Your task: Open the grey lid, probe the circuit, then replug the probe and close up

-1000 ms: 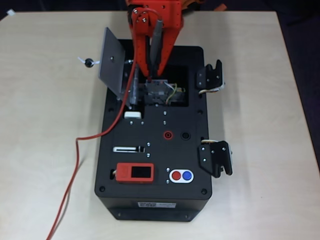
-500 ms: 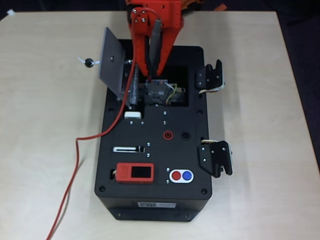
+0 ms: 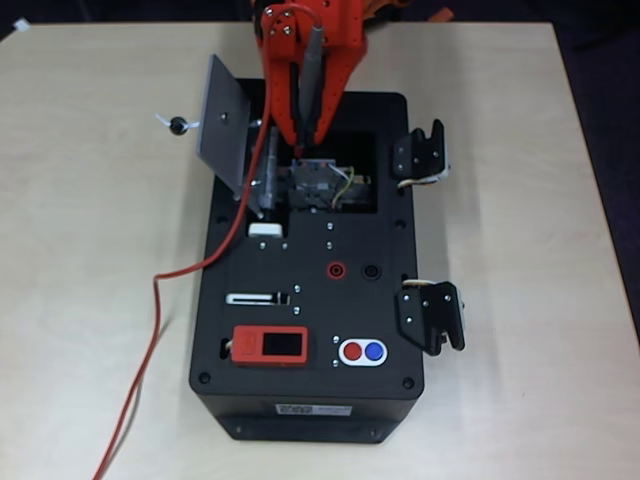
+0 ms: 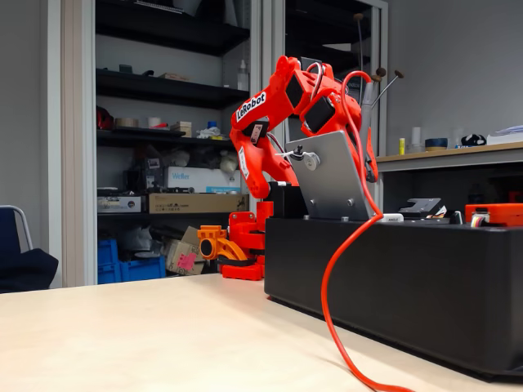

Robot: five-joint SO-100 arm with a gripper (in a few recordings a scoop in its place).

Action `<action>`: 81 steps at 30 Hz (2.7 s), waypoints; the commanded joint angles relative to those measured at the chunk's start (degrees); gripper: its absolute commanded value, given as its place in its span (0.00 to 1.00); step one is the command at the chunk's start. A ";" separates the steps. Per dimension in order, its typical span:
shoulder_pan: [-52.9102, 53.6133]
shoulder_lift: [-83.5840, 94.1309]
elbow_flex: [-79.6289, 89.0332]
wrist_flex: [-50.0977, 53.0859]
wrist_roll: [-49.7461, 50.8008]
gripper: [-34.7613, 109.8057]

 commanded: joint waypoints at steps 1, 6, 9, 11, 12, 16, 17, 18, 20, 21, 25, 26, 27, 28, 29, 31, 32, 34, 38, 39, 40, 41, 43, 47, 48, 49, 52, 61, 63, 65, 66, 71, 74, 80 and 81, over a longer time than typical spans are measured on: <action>0.09 -0.18 -3.69 0.79 1.41 0.24; -0.18 -3.87 -10.72 3.43 1.93 0.24; -0.35 -5.98 -14.94 4.57 2.11 0.24; -0.44 -7.29 -17.40 4.66 2.29 0.24; -0.53 -8.00 -18.54 4.66 2.37 0.24; -1.23 -10.02 -21.97 3.43 3.08 0.24; -1.49 -10.46 -22.68 2.99 3.34 0.24; -1.76 -10.81 -23.20 2.37 3.60 0.24; -2.37 -11.69 -24.35 1.32 3.96 0.24; -2.64 -12.30 -24.96 0.88 4.31 0.24; -3.60 -14.33 -27.42 -0.79 4.57 0.24; -3.78 -14.85 -28.12 -0.88 4.83 0.24; -3.96 -15.38 -29.00 -0.88 4.92 0.24; -4.13 -15.91 -29.79 -0.88 5.19 0.24; -4.22 -16.61 -30.76 -0.70 5.54 0.24; -4.39 -18.02 -32.70 -0.79 5.71 0.24; -4.48 -18.90 -33.66 -0.97 5.80 0.24; -4.48 -20.92 -35.24 -2.11 5.80 0.24; -4.39 -25.49 -38.85 -3.52 6.06 0.24; -4.48 -26.98 -40.43 -3.52 6.06 0.24; -4.57 -28.56 -42.36 -3.43 6.24 0.24; -4.75 -30.32 -44.30 -2.90 6.59 0.24; -5.19 -33.75 -48.16 -2.37 6.94 0.24; -5.98 -38.76 -52.12 -2.55 8.00 0.24; -6.15 -39.64 -52.56 -2.64 8.26 0.24; -6.42 -40.34 -52.82 -2.64 8.44 0.24; -7.21 -41.13 -52.65 -2.11 9.23 0.24; -9.84 -41.04 -48.25 -2.99 11.34 0.24; -10.20 -41.22 -47.02 -3.96 11.25 0.24; -10.46 -41.40 -45.70 -5.36 11.25 0.24; -10.63 -41.57 -45.26 -5.89 11.25 0.24; -11.60 -42.28 -43.59 -7.91 11.51 0.24; -12.04 -42.36 -42.54 -8.79 11.69 0.24; -12.13 -42.36 -41.92 -9.05 11.34 0.24; -12.13 -42.36 -41.92 -8.96 11.25 0.24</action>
